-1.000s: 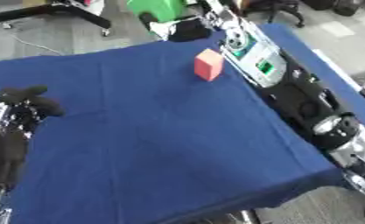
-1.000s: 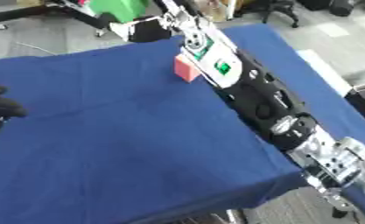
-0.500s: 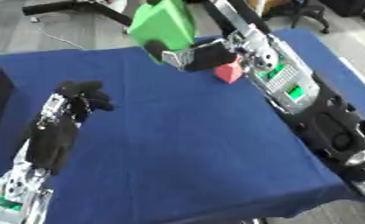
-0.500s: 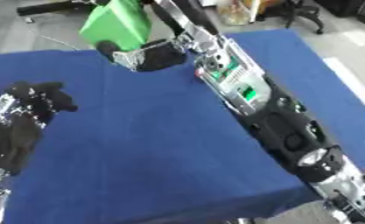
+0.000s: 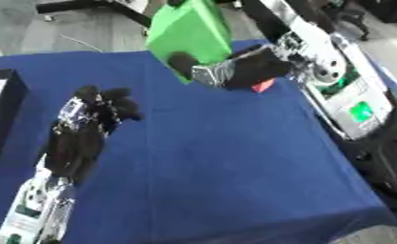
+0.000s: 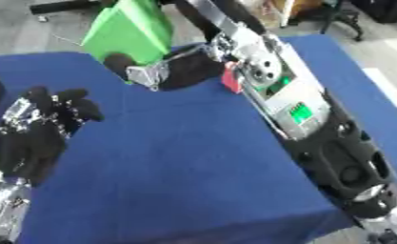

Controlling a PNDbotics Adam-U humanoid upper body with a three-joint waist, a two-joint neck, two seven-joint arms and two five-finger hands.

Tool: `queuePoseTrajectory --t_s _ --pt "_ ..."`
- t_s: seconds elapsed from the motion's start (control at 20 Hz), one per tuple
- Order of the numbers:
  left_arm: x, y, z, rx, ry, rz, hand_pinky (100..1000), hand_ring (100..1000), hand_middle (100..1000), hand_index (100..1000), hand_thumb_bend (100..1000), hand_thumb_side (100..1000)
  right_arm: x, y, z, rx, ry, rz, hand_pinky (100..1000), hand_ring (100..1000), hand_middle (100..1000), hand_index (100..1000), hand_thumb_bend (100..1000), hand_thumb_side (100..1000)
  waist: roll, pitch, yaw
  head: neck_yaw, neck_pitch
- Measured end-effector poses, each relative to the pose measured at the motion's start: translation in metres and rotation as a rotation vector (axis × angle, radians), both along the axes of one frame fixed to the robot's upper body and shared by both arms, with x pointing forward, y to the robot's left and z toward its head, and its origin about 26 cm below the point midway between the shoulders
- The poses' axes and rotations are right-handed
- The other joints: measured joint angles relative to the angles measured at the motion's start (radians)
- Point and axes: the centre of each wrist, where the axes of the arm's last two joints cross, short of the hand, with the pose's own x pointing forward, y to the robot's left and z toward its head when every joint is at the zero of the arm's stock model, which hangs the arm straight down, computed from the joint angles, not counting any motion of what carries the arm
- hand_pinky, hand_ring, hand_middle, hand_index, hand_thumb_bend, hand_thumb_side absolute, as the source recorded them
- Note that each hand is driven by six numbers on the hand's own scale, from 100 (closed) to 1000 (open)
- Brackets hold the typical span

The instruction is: Pick up the objects with one hand, pass them to the other hand, and then place them into the box on the other side of the table.

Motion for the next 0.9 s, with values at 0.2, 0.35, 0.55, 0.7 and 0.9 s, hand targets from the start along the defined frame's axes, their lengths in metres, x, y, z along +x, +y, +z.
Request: queuePoseTrajectory --t_s 0.2,0.35,0.55,0.7,0.9 --pt "0.0 0.0 0.0 -0.028 -0.004 -0.021 939 661 629 812 191 963 0.0 -0.001 0.001 -0.004 0.012 -0.006 404 596 565 591 238 100 0.0 0.0 0.0 0.0 0.0" --pt "0.0 -0.001 0.001 -0.026 -0.014 -0.043 938 657 614 811 198 962 0.0 0.0 0.0 -0.009 0.025 -0.001 406 602 566 590 244 100 0.0 0.0 0.0 -0.001 0.0" --pt "0.0 -0.007 0.003 -0.018 -0.017 -0.095 937 651 593 805 205 964 -0.001 0.002 -0.004 -0.025 0.06 0.004 410 610 569 588 252 100 -0.001 0.0 0.002 -0.004 0.0" --pt "-0.001 -0.013 0.005 -0.021 -0.016 -0.148 936 646 584 800 213 966 -0.001 0.005 -0.008 -0.039 0.088 0.008 413 618 571 587 258 100 -0.002 0.0 0.006 -0.012 0.0" --pt "-0.001 -0.017 0.005 -0.036 -0.005 -0.209 936 647 584 793 236 981 -0.003 0.009 -0.012 -0.057 0.129 0.017 416 626 574 586 265 100 -0.006 0.001 0.008 -0.028 0.0"
